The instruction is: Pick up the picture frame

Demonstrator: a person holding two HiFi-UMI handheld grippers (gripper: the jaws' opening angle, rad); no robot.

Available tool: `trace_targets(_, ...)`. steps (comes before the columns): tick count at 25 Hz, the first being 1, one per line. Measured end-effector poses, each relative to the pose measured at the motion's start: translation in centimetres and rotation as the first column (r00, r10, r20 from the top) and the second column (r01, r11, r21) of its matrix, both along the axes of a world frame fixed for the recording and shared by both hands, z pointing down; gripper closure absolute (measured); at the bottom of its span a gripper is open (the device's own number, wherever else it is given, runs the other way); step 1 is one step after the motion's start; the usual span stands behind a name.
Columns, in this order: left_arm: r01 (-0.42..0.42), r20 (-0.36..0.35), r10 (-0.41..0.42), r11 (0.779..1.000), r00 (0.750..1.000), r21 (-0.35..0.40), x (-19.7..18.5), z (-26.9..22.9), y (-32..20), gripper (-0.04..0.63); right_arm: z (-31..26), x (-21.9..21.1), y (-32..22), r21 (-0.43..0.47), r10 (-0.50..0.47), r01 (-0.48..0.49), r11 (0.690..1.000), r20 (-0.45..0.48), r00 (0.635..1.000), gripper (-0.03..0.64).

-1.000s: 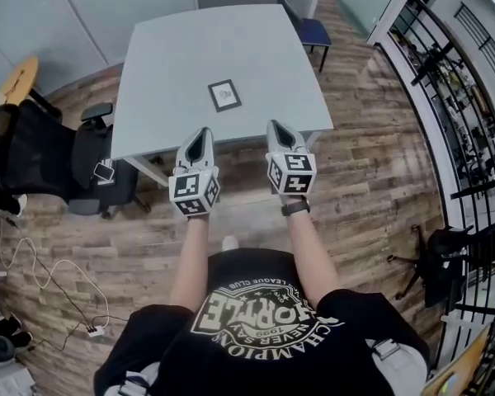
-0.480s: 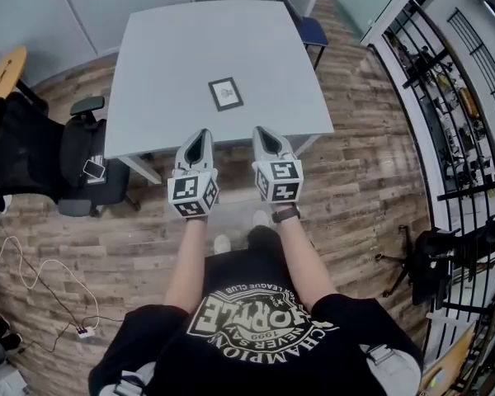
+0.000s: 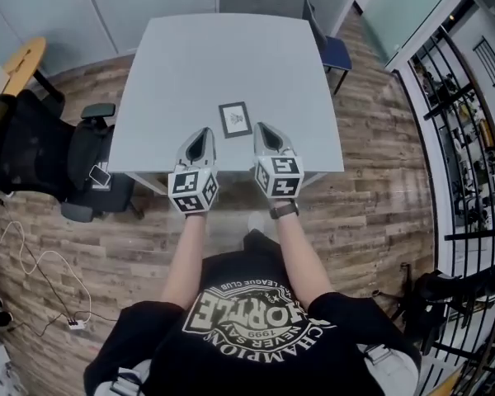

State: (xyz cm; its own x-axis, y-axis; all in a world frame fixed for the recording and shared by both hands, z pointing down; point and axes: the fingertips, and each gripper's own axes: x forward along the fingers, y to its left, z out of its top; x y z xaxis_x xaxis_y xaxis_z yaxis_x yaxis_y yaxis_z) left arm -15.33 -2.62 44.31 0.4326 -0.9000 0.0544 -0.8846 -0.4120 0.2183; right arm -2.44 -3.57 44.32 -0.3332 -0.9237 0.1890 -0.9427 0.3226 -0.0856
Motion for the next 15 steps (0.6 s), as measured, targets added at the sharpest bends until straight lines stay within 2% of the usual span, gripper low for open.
trace_targets(6,0.039,0.021,-0.04,0.999,0.999,0.016,4.3,-1.4,-7.1,0.591,-1.7,3.9,-8.5,0.028,-0.046,0.045,0.999,0.048,0.998,0.618)
trace_targets(10,0.083,0.015,-0.083,0.996,0.996,-0.019,6.0,-0.1,-10.6,0.591,-0.2,5.3,-12.3,-0.009,-0.098,0.098,0.995,0.041,0.994,0.618)
trace_targets(15,0.065,0.052,-0.06,0.994,0.997,-0.088,8.9,2.9,-13.4,0.59,3.4,6.7,-15.6,-0.084,-0.139,0.145,0.986,0.067,0.988,0.618)
